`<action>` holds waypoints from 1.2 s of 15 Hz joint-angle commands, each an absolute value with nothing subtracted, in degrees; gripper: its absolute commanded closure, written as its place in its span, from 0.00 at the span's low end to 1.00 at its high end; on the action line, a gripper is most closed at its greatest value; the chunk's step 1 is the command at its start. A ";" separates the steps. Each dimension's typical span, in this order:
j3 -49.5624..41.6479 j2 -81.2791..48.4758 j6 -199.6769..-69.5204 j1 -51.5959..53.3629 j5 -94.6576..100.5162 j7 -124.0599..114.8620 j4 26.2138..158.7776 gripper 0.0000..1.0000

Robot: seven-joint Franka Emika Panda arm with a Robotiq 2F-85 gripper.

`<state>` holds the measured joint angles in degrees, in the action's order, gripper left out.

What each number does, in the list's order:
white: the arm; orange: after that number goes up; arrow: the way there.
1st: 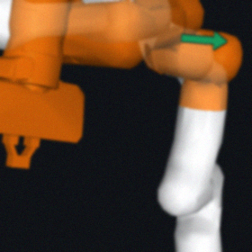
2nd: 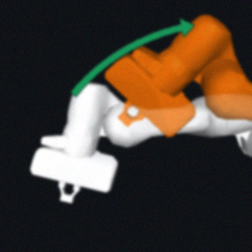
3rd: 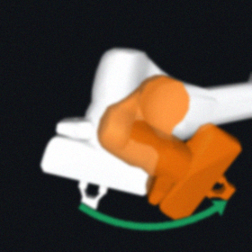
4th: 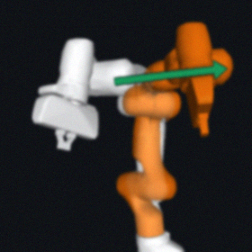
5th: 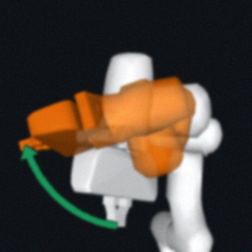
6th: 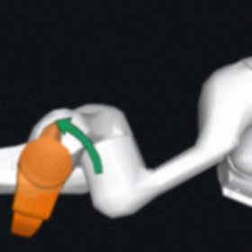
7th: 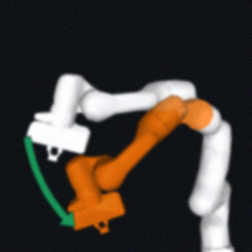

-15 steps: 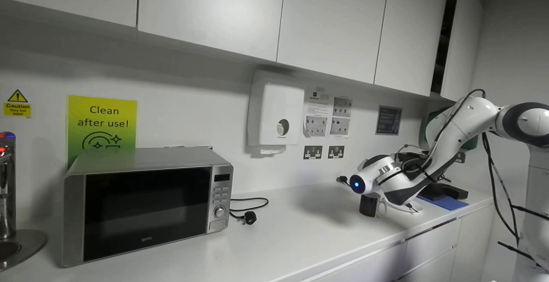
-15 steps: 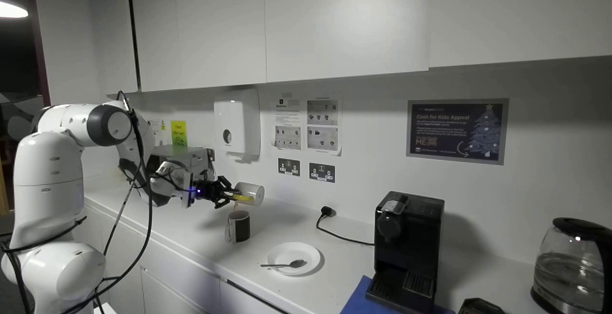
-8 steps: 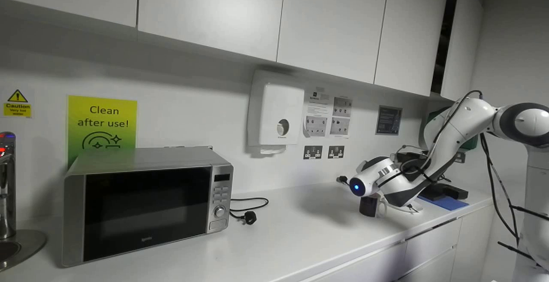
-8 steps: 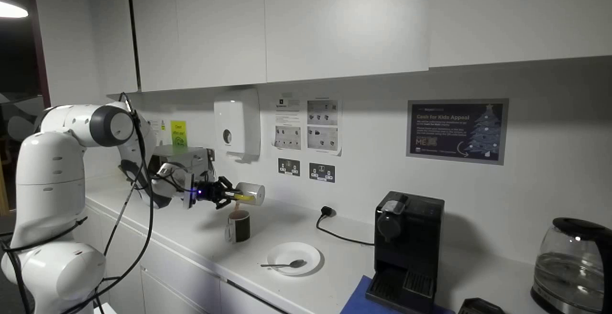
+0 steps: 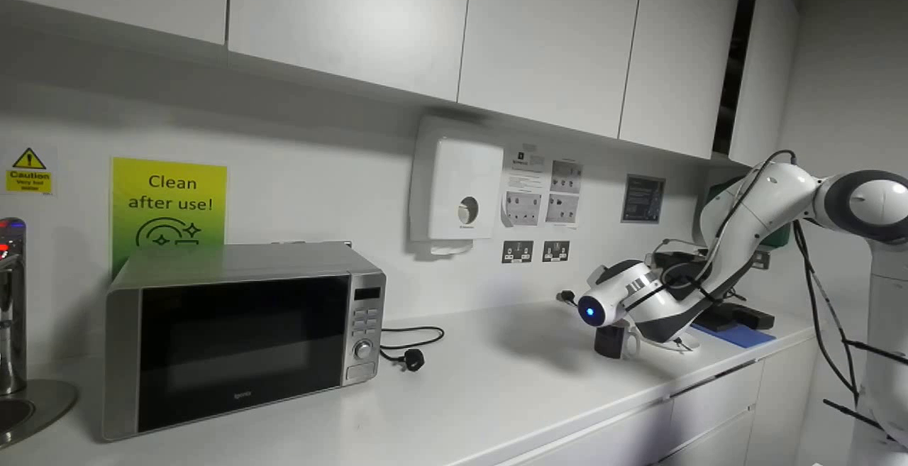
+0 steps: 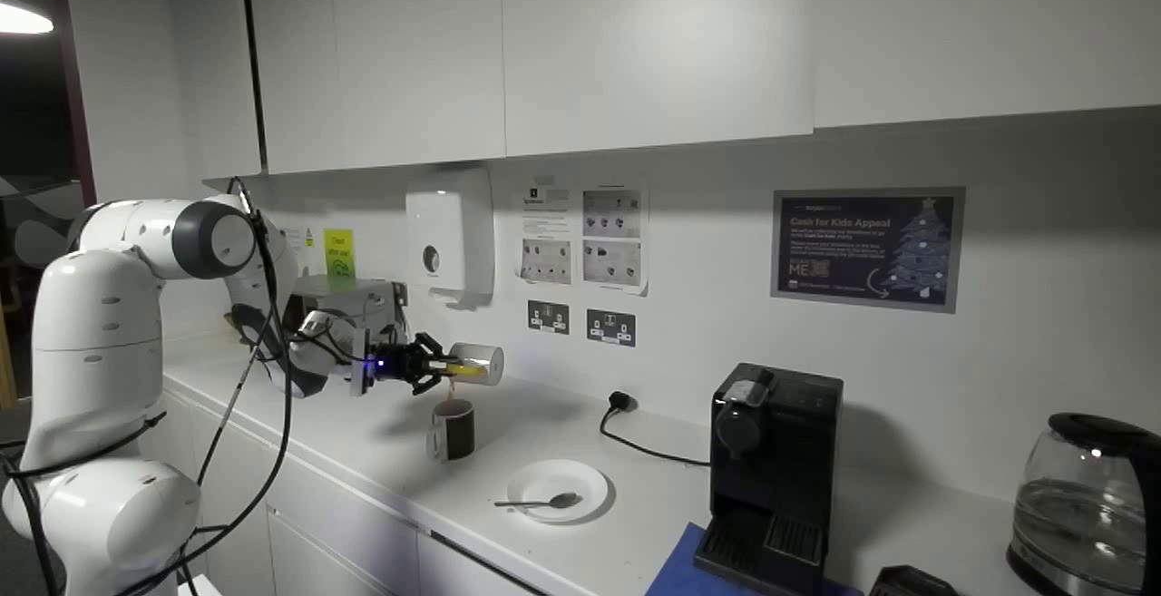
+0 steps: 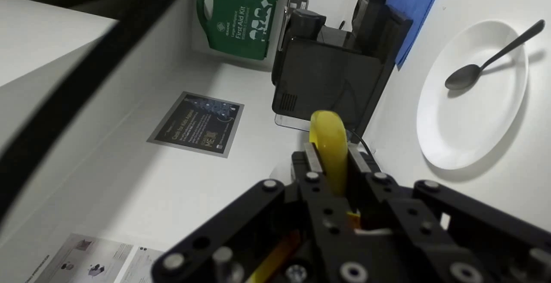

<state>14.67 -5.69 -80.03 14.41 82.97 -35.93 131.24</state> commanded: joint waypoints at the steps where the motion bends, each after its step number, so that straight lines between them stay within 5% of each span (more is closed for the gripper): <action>1: 14.83 -5.57 -76.21 15.07 86.16 -37.54 131.64 0.96; 18: 14.60 -6.35 -74.87 14.83 90.15 -38.17 132.94 0.96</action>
